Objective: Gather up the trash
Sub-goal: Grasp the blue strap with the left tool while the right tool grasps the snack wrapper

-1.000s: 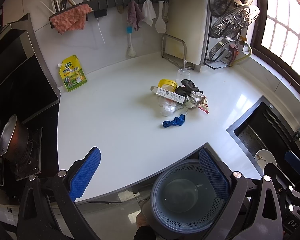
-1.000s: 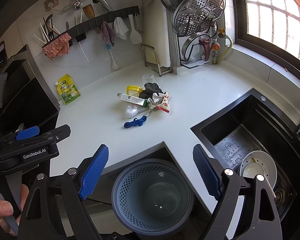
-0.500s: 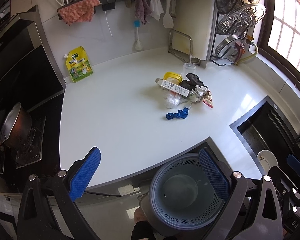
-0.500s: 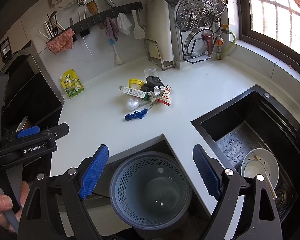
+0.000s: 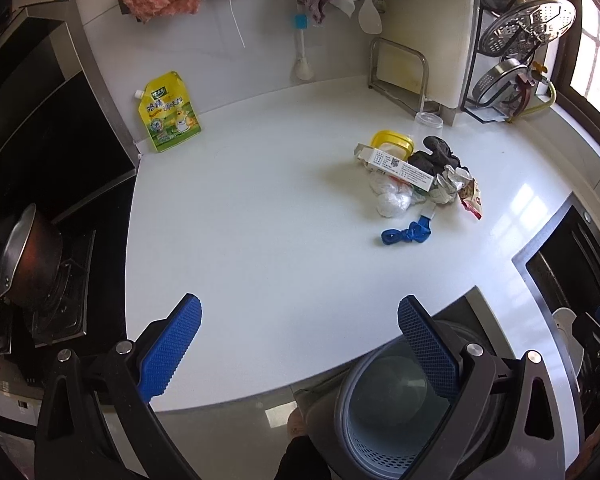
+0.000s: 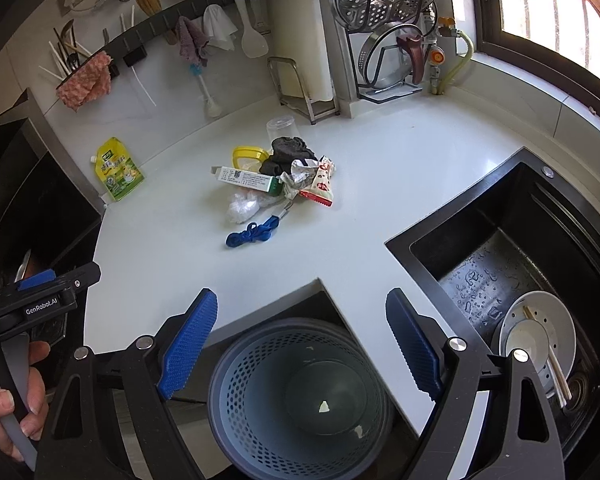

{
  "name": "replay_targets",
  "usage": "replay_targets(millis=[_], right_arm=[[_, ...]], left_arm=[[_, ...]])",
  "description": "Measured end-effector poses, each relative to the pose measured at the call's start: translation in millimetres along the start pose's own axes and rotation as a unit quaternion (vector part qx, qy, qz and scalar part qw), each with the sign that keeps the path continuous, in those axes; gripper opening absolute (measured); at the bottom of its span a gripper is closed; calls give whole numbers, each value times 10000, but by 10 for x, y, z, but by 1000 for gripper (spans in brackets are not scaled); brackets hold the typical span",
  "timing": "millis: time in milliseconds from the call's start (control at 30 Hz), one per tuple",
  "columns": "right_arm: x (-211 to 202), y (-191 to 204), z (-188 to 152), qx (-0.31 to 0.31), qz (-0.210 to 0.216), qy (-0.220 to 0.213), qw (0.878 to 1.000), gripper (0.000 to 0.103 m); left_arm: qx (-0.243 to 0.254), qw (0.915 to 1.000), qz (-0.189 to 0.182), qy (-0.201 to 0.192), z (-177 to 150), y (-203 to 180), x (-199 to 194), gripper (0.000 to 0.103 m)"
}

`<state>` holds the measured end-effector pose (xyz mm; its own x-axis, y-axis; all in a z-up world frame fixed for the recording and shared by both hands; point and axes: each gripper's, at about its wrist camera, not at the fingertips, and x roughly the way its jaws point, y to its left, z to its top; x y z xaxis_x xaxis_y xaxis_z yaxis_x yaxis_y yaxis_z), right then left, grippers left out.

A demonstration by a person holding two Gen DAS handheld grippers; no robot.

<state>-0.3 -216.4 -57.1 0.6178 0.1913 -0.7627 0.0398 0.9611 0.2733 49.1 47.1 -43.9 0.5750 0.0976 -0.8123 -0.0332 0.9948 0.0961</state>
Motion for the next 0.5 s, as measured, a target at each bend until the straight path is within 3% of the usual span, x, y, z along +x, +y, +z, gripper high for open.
replay_targets(millis=[233, 500], right_arm=[[501, 75, 350, 238, -250, -51, 9994, 83], [1094, 30, 657, 471, -518, -58, 9975, 83]], left_arm=[[173, 9994, -262, -149, 501, 114, 547, 97], [466, 9973, -548, -139, 805, -48, 1186, 97]])
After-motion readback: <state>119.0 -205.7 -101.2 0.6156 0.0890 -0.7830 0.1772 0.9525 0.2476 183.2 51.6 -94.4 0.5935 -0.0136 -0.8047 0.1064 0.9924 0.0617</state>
